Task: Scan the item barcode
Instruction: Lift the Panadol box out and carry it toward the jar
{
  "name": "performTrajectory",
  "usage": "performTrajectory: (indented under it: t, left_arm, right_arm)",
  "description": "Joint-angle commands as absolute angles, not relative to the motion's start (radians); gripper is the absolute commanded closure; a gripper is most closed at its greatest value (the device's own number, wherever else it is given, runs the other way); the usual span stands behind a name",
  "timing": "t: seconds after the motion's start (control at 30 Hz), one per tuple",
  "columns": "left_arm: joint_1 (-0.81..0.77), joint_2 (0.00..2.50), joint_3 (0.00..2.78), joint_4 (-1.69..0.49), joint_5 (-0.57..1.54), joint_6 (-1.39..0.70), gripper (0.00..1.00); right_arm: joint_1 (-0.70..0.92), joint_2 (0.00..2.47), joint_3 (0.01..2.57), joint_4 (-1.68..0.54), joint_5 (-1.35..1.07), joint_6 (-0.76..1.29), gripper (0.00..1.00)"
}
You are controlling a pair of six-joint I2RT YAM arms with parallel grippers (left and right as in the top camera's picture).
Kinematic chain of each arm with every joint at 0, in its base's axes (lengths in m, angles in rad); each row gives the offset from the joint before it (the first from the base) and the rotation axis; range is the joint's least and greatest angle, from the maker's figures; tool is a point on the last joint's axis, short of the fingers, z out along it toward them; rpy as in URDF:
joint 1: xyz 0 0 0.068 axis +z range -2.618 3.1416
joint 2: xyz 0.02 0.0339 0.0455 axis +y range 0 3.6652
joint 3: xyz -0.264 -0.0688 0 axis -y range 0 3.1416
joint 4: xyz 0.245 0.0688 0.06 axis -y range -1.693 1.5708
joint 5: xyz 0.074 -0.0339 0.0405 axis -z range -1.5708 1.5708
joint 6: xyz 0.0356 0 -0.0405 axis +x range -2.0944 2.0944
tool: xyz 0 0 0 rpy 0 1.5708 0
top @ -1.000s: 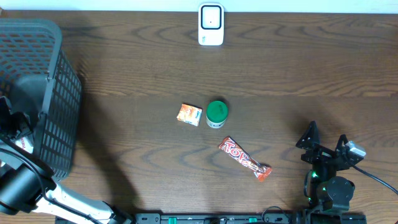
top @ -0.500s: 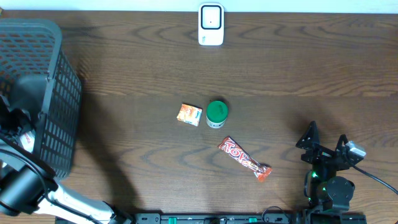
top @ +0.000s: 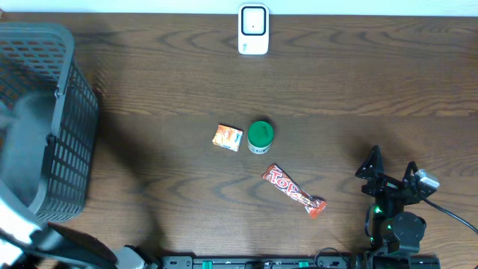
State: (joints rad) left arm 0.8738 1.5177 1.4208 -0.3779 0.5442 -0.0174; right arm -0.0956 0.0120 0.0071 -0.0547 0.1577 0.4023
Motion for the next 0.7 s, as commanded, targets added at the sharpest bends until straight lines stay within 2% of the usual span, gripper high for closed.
performTrajectory:
  t: [0.0,0.17,0.33,0.57,0.67]
  left_arm:
    - [0.836,1.433,1.444,-0.307,0.877,-0.247,0.62]
    - [0.695,1.377,1.444,-0.225,1.087,-0.446,0.62]
    - [0.431,1.378,1.444,-0.276,1.134,-0.442,0.61]
    - [0.014,1.437,1.443,-0.45,1.121,-0.19,0.61]
    - [-0.122,1.47,1.443,-0.542,1.005,-0.106,0.61]
  right_arm:
    - [-0.088,0.006,0.006,-0.056,0.167,0.411,0.01]
    - [-0.088,0.006,0.006,-0.056,0.167,0.411,0.01]
    - [-0.088,0.006,0.006,-0.056,0.167,0.411,0.01]
    - [-0.088,0.007,0.006,-0.056,0.167,0.411,0.01]
    - [-0.088,0.007,0.006,-0.056,0.167,0.411,0.01]
